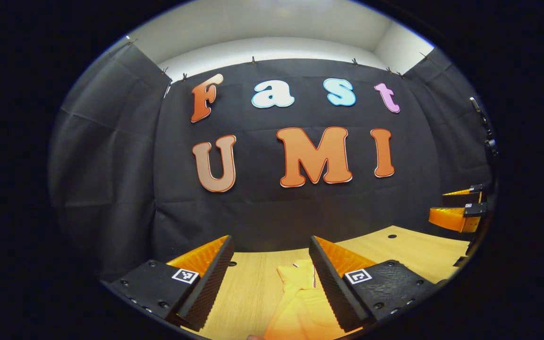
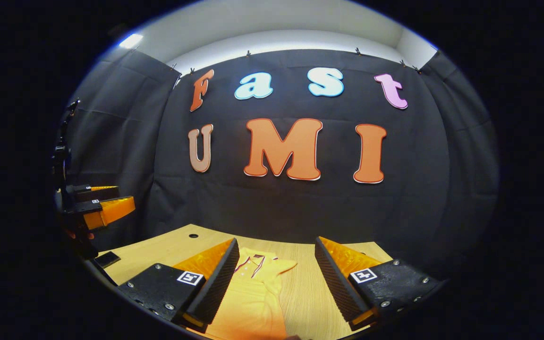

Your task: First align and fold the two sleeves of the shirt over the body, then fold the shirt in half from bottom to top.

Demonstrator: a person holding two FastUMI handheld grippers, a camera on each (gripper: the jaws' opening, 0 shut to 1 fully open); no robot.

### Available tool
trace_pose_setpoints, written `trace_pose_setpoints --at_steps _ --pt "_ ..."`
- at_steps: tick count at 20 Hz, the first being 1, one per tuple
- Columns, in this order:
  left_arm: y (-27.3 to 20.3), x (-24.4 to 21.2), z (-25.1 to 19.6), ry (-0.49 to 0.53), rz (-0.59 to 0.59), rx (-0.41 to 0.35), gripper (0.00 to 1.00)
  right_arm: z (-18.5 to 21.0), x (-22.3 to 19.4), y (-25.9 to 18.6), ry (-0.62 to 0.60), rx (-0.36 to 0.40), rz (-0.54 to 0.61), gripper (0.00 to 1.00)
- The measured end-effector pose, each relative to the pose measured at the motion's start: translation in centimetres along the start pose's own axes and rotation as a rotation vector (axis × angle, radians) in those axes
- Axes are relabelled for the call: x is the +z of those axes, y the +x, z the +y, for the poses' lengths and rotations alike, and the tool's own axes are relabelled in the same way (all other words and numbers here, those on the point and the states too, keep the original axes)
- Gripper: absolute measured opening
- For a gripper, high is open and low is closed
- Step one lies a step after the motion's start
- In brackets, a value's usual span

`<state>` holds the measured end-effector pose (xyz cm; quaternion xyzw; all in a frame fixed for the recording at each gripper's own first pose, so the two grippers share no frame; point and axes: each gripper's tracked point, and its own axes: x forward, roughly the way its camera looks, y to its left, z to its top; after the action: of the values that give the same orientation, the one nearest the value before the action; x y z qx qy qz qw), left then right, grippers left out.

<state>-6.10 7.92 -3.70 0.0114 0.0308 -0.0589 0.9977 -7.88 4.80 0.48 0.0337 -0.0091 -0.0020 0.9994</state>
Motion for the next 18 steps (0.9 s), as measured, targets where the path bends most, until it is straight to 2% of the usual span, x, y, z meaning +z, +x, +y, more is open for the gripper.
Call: trace_pose_setpoints --at_steps 2,4,6,8,12,18 --pt "-0.5 -2.4 -0.4 -0.011 0.071 -0.007 0.96 -0.1 -3.7 -0.6 -0.017 0.017 0.102 0.98" --pt "-0.9 -5.9 -0.4 -0.027 0.179 -0.004 0.96 -0.2 -9.3 -2.0 -0.028 0.016 0.225 0.98" --pt "-1.5 -10.2 -1.0 -0.044 0.307 -0.025 0.96 -0.1 -12.9 -3.1 -0.011 0.025 0.337 0.98" --pt "-1.5 -12.7 -0.9 -0.076 0.386 -0.042 0.96 0.3 -15.7 -4.1 0.015 0.040 0.441 0.98" --pt "-2.8 -17.2 -0.5 -0.063 0.514 -0.039 0.96 0.6 -20.1 -5.5 0.037 0.040 0.559 0.98" --pt "-6.9 -25.7 0.2 -0.085 0.803 -0.045 0.97 1.5 -26.1 -8.7 0.087 0.048 0.761 0.99"
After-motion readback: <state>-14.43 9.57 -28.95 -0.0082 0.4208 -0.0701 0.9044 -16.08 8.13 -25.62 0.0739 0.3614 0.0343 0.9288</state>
